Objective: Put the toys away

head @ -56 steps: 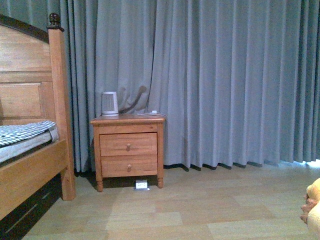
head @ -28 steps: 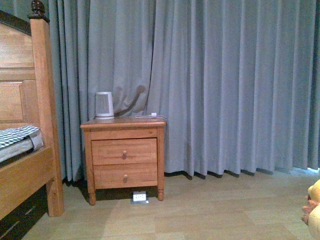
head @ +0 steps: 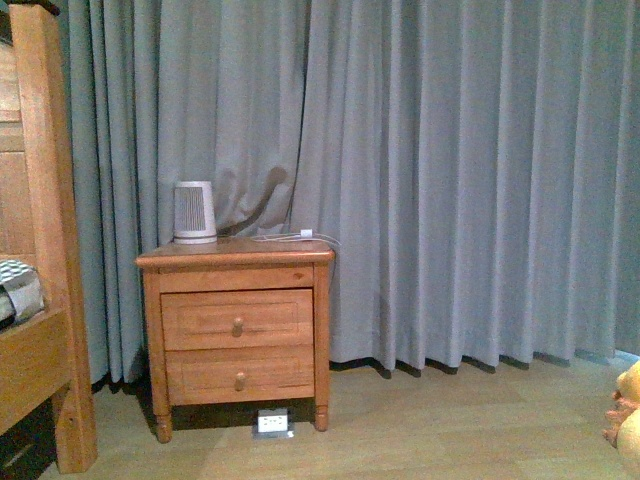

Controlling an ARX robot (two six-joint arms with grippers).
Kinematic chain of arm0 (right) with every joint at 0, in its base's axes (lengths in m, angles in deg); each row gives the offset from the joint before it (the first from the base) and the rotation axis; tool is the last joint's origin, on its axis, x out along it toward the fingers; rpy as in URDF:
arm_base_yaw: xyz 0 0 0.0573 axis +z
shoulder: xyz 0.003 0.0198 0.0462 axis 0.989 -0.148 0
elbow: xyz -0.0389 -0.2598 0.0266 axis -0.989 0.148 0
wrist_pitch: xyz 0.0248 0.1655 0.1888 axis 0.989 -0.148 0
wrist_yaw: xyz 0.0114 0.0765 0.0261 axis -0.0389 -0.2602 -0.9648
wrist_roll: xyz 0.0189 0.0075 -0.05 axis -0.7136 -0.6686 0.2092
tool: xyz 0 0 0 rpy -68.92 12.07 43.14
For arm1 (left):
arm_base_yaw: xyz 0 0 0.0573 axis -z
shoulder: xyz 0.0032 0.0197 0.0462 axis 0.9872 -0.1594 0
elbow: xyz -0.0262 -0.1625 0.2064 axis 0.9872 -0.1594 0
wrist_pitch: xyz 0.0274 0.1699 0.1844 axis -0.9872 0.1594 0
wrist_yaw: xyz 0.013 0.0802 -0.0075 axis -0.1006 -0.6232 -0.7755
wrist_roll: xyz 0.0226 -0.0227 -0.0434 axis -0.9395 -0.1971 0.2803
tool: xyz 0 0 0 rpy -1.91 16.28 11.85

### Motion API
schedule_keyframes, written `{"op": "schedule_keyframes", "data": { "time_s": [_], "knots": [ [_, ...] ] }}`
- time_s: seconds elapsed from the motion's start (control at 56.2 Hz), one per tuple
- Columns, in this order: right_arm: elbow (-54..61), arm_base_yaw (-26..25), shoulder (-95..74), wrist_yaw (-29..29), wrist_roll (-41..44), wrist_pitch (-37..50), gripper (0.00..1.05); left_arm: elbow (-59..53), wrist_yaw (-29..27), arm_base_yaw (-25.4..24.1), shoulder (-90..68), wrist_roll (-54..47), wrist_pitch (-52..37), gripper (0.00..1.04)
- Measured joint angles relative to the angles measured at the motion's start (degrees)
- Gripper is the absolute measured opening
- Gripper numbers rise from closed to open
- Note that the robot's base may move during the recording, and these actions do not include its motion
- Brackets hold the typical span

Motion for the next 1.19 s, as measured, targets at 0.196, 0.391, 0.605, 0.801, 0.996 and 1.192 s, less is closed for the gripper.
{"op": "schedule_keyframes", "data": {
  "time_s": [0.196, 0.391, 0.605, 0.801, 0.996, 1.192],
  "knots": [
    [0.0, 0.0, 0.0, 0.0, 0.0, 0.0, 0.17, 0.0, 0.0, 0.0, 0.0, 0.0, 0.0, 0.99],
    [0.0, 0.0, 0.0, 0.0, 0.0, 0.0, 0.17, 0.0, 0.0, 0.0, 0.0, 0.0, 0.0, 0.99],
    [0.0, 0.0, 0.0, 0.0, 0.0, 0.0, 0.17, 0.0, 0.0, 0.0, 0.0, 0.0, 0.0, 0.99],
    [0.0, 0.0, 0.0, 0.0, 0.0, 0.0, 0.17, 0.0, 0.0, 0.0, 0.0, 0.0, 0.0, 0.99],
    [0.0, 0.0, 0.0, 0.0, 0.0, 0.0, 0.17, 0.0, 0.0, 0.0, 0.0, 0.0, 0.0, 0.99],
    [0.0, 0.0, 0.0, 0.0, 0.0, 0.0, 0.17, 0.0, 0.0, 0.0, 0.0, 0.0, 0.0, 0.99]
  ]
}}
